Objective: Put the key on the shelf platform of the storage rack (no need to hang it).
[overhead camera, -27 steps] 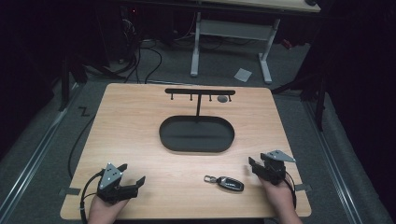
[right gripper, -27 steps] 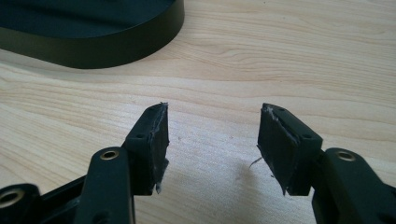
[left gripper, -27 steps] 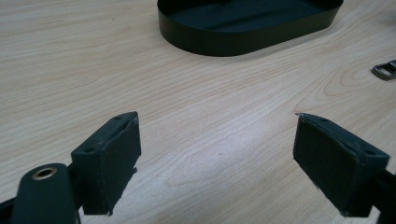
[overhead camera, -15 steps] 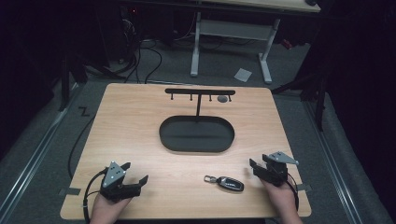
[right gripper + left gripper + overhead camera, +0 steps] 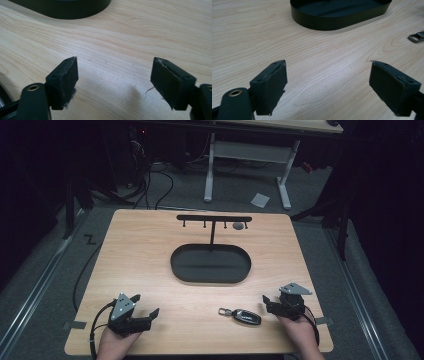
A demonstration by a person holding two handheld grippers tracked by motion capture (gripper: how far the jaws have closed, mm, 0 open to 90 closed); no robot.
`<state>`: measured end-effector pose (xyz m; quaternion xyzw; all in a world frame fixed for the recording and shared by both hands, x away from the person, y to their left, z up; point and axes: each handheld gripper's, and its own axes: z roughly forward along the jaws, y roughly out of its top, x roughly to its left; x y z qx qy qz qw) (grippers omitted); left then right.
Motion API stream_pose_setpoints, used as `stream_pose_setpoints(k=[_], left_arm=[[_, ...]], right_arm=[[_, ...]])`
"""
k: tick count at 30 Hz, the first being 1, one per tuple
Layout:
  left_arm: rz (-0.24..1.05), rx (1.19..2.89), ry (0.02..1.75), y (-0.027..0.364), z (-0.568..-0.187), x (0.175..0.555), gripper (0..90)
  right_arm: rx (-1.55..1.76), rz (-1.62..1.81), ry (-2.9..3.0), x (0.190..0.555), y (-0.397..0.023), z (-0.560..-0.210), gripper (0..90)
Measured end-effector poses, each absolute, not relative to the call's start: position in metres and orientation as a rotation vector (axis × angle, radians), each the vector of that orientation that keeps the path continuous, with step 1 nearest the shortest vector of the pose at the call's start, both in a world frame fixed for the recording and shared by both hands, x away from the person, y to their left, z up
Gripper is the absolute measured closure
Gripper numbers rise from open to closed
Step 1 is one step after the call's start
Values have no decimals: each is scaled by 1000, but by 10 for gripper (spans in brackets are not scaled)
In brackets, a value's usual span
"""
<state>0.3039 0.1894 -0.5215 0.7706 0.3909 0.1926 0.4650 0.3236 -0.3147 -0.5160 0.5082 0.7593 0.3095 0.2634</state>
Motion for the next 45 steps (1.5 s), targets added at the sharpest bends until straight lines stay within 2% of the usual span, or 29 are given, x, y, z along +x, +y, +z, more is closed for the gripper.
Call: stream_pose_setpoints(k=[5, 13, 38, 45], left_arm=[[465, 1885, 957, 191, -521, 303, 155], [460, 1891, 951, 190, -521, 303, 155], [448, 1895, 945, 189, -521, 303, 155], [452, 1895, 940, 190, -520, 303, 155]], right_arm=[[1318, 743, 2133, 321, -310, -513, 164], [1332, 657, 2226, 323, -308, -498, 157], [1151, 293, 2567, 337, -292, -467, 200], [1060, 226, 2663, 338, -276, -463, 213]])
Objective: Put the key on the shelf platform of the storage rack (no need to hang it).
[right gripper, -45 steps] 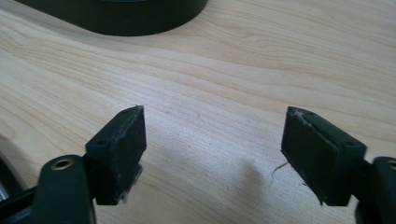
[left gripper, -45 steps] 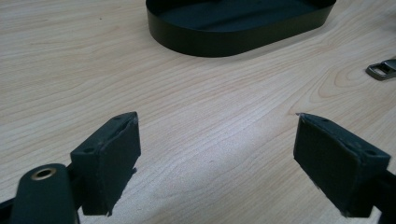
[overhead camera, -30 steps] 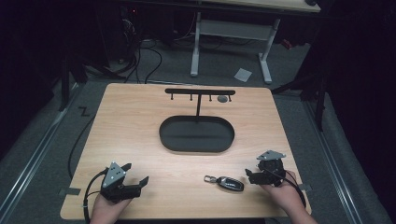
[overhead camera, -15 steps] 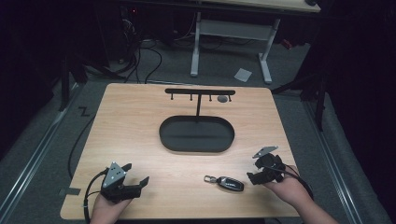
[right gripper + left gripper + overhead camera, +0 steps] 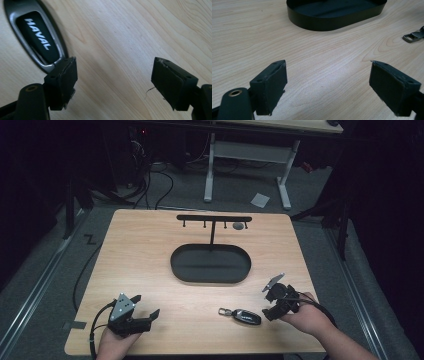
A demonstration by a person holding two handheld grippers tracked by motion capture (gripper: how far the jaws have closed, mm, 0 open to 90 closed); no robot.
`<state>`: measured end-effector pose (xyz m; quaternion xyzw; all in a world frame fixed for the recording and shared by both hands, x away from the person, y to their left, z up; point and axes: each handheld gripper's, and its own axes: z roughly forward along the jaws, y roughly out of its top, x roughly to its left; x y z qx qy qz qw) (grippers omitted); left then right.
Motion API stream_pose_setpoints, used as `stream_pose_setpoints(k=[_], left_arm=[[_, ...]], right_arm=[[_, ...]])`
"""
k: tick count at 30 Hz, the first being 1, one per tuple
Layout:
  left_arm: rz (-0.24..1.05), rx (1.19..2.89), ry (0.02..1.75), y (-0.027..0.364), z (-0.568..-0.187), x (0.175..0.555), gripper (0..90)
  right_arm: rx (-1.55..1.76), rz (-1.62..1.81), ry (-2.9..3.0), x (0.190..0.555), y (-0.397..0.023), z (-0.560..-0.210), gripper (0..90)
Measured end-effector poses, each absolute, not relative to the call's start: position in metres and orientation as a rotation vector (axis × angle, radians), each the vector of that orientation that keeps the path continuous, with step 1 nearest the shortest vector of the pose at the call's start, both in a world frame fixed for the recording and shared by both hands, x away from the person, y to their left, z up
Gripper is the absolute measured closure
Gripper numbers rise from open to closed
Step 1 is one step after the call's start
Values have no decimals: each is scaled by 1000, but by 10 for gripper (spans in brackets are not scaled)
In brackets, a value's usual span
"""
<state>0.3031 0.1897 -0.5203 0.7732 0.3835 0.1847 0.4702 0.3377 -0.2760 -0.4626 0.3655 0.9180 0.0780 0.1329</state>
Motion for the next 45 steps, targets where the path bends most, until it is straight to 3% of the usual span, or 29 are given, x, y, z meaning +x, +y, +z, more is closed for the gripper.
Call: stream_pose_setpoints(k=[22, 36, 41, 45], left_arm=[[450, 1896, 928, 190, -520, 303, 155], [449, 1898, 926, 191, -519, 303, 155], [450, 1896, 926, 191, -519, 303, 155], [449, 1896, 926, 191, -519, 303, 155]], right_arm=[[849, 160, 2851, 333, -231, -462, 244], [775, 131, 2917, 333, -209, -479, 246], [753, 109, 2949, 333, -205, -485, 276], [729, 101, 2975, 335, -201, -490, 358]])
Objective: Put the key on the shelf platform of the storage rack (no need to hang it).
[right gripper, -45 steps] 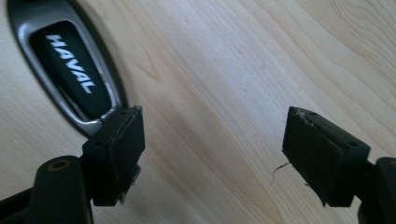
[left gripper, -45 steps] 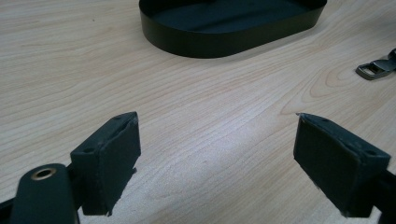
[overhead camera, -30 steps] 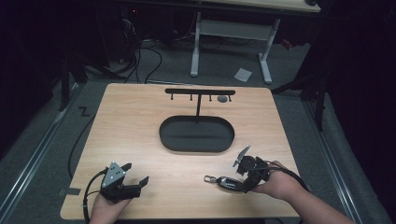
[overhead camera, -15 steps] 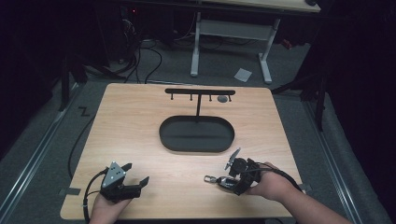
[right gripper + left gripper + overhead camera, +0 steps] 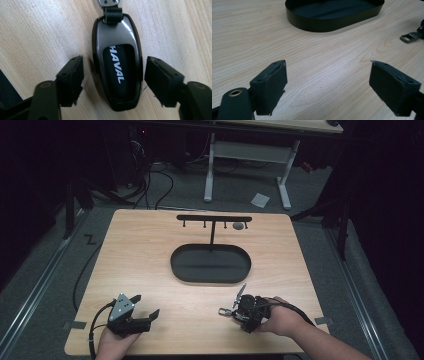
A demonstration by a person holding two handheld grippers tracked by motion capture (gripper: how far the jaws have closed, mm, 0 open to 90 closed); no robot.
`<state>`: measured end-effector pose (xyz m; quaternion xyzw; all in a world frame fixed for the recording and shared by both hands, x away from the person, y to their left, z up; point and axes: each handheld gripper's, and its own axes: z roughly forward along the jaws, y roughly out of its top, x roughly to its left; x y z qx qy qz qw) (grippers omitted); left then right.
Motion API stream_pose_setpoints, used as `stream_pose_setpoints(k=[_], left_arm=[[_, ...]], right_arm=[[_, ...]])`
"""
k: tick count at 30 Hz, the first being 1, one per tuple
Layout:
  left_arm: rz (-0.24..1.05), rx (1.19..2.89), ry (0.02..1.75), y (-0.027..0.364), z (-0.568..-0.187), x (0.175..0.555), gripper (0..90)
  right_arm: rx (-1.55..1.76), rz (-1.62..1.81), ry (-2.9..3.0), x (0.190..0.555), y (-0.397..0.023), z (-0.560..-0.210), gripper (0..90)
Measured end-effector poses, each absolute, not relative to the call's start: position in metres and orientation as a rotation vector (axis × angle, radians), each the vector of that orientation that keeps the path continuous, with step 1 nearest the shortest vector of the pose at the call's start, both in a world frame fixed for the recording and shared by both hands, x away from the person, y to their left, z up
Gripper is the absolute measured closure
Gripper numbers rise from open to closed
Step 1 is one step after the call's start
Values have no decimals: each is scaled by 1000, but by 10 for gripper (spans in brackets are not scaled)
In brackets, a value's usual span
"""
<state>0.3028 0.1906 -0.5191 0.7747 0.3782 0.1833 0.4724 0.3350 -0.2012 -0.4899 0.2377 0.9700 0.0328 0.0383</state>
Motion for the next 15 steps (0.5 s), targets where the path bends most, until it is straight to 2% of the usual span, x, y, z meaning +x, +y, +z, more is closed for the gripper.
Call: stream_pose_setpoints(k=[15], left_arm=[[445, 1899, 924, 190, -520, 303, 155]], right_arm=[[699, 62, 3034, 349, -194, -491, 467]])
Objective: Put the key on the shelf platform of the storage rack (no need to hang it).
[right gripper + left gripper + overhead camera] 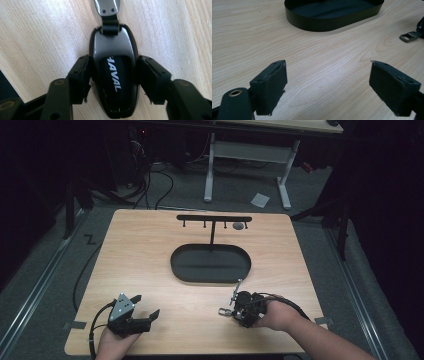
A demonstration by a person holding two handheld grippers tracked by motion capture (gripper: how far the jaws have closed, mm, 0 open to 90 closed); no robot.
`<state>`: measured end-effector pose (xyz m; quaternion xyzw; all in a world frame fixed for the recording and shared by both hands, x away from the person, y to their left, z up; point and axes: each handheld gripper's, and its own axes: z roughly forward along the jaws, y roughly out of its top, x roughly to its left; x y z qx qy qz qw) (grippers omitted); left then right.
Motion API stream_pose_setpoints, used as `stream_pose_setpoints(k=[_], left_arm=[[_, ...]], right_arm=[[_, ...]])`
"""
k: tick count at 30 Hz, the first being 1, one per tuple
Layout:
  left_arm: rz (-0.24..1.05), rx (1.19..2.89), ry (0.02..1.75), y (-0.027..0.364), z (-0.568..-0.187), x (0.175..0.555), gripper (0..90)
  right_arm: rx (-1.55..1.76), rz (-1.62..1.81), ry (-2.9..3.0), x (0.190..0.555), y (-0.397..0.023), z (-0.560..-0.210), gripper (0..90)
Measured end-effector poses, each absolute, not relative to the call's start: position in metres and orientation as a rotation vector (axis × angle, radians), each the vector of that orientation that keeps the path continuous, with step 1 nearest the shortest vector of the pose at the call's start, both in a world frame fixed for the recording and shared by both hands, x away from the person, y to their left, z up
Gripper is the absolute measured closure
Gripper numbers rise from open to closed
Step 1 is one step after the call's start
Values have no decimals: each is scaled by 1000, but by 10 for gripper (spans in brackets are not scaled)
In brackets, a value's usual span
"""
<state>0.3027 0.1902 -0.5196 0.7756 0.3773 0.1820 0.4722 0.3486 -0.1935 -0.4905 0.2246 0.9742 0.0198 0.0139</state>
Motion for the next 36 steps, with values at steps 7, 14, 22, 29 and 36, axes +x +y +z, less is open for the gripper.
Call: stream_pose_setpoints(k=[7, 14, 22, 29, 36], left_arm=[[444, 1901, 922, 189, -520, 302, 155], [445, 1901, 927, 191, -520, 302, 155], [444, 1904, 928, 192, -520, 301, 155], [449, 1890, 934, 193, -520, 300, 156], [446, 1893, 930, 192, -520, 301, 156]], right_arm=[[739, 39, 3029, 349, -190, -490, 484], [731, 9, 3027, 351, -188, -487, 487], [770, 31, 2986, 358, -189, -461, 488], [788, 44, 2955, 363, -188, -437, 489], [817, 68, 2926, 371, -189, -416, 489]])
